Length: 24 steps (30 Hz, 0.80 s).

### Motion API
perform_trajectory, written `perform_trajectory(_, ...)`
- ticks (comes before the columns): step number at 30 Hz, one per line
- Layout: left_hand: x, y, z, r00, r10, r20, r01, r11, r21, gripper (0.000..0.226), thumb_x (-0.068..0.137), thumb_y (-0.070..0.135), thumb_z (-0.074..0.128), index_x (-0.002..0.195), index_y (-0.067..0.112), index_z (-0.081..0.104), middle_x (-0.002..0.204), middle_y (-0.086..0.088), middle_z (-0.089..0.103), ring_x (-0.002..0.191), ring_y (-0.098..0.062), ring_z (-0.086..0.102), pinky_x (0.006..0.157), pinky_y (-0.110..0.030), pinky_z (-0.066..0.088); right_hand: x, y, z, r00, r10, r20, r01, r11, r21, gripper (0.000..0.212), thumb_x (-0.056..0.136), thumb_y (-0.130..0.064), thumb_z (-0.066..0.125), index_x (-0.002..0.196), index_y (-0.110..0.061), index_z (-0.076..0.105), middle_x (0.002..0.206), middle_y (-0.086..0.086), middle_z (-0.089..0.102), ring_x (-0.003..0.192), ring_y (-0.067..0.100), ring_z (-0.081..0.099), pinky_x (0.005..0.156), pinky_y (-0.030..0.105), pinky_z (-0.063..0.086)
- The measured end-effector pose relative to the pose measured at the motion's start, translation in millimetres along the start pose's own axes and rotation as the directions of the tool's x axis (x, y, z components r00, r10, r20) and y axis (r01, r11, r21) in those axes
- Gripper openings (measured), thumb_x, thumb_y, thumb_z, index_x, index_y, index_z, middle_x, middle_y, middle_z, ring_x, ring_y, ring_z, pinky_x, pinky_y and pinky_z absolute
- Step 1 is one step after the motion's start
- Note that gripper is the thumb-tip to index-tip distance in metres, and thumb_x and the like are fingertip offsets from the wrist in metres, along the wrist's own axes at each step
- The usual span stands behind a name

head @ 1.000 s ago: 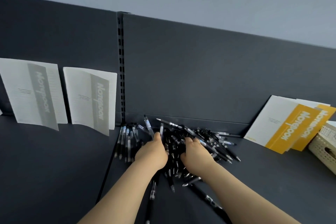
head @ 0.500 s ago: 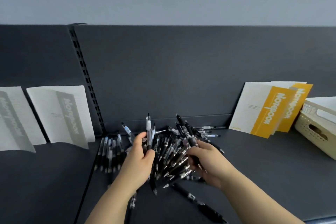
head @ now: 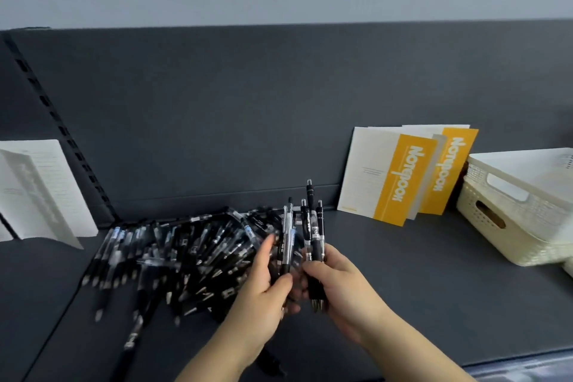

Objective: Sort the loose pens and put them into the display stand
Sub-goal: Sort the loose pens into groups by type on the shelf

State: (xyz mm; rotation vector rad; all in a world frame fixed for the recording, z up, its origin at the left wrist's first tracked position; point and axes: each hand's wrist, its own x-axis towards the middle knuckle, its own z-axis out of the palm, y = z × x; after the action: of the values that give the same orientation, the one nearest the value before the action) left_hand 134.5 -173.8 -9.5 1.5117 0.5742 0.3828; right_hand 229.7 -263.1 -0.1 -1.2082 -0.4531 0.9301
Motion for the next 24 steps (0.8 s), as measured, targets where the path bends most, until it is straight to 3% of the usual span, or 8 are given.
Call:
perform_trajectory(4, 9.1, -6.6, 36.6, 0.999, -0.036, -0.026, 0.035, 0.998, -0.051, 0.070, 0.095, -0.002, 0.046, 0.135, 0.051, 0.025, 0.096, -0.002, 0.069, 0.080, -0.015, 0.067, 0.076, -0.033, 0.054, -10.2, -5.2, -45.2, 0.997, 0.028, -0.076, -0.035, 0.995, -0.089, 0.010, 0.093, -0.003, 0.046, 0.094, -0.008, 0.055, 0.075, 0.009, 0.057, 0.060, 0.013, 0.053, 0.057, 0.025, 0.044)
perform_trajectory(9, 15.6, -8.7, 83.1, 0.994, -0.110, -0.010, 0.109, 0.993, -0.042, 0.065, 0.092, -0.001, 0.051, 0.132, 0.047, 0.032, 0.097, -0.006, 0.066, 0.079, -0.016, 0.068, 0.070, -0.029, 0.054, -25.2, -13.5, -101.9, 0.987, 0.042, -0.156, -0.098, 0.922, -0.374, 0.006, 0.092, -0.010, 0.049, 0.090, -0.013, 0.053, 0.065, 0.000, 0.051, 0.056, 0.011, 0.048, 0.051, 0.022, 0.038)
perform_trajectory(13, 21.0, -13.1, 119.1, 0.985, -0.173, -0.025, 0.172, 0.984, -0.054, 0.064, 0.092, 0.000, 0.053, 0.134, 0.044, 0.033, 0.099, -0.010, 0.064, 0.081, -0.020, 0.067, 0.069, -0.032, 0.056, -36.1, -17.6, -160.4, 0.953, -0.061, -0.296, -0.180, 0.671, -0.719, 0.012, 0.092, -0.019, 0.048, 0.103, -0.016, 0.053, 0.076, -0.001, 0.057, 0.062, 0.012, 0.050, 0.055, 0.024, 0.038)
perform_trajectory(17, 29.1, -18.7, 149.4, 0.977, -0.212, -0.031, 0.211, 0.977, -0.027, 0.067, 0.092, 0.002, 0.054, 0.142, 0.037, 0.029, 0.102, -0.011, 0.063, 0.083, -0.020, 0.066, 0.069, -0.032, 0.057, -42.9, -28.3, -206.4, 0.930, -0.119, -0.348, -0.259, 0.459, -0.850, 0.026, 0.095, -0.020, 0.044, 0.121, -0.018, 0.044, 0.094, -0.002, 0.058, 0.075, 0.012, 0.052, 0.056, 0.022, 0.036)
perform_trajectory(21, 36.0, -20.5, 171.4, 0.973, -0.228, -0.025, 0.228, 0.974, 0.007, 0.067, 0.092, 0.003, 0.054, 0.144, 0.037, 0.028, 0.105, -0.010, 0.061, 0.086, -0.020, 0.066, 0.071, -0.031, 0.057, -35.0, -28.2, -235.3, 0.908, -0.141, -0.395, -0.353, 0.251, -0.901, 0.046, 0.096, -0.024, 0.042, 0.138, -0.008, 0.032, 0.122, 0.009, 0.046, 0.105, 0.025, 0.053, 0.077, 0.028, 0.043)
perform_trajectory(24, 40.3, -21.0, 182.6, 0.973, -0.230, -0.032, 0.231, 0.973, 0.022, 0.066, 0.092, 0.003, 0.054, 0.143, 0.037, 0.029, 0.104, -0.010, 0.061, 0.086, -0.020, 0.066, 0.071, -0.032, 0.058, -34.8, -28.3, -248.3, 0.902, -0.160, -0.401, -0.374, 0.173, -0.911, 0.061, 0.097, -0.034, 0.041, 0.147, -0.010, 0.015, 0.134, 0.011, 0.036, 0.121, 0.028, 0.043, 0.096, 0.032, 0.040)
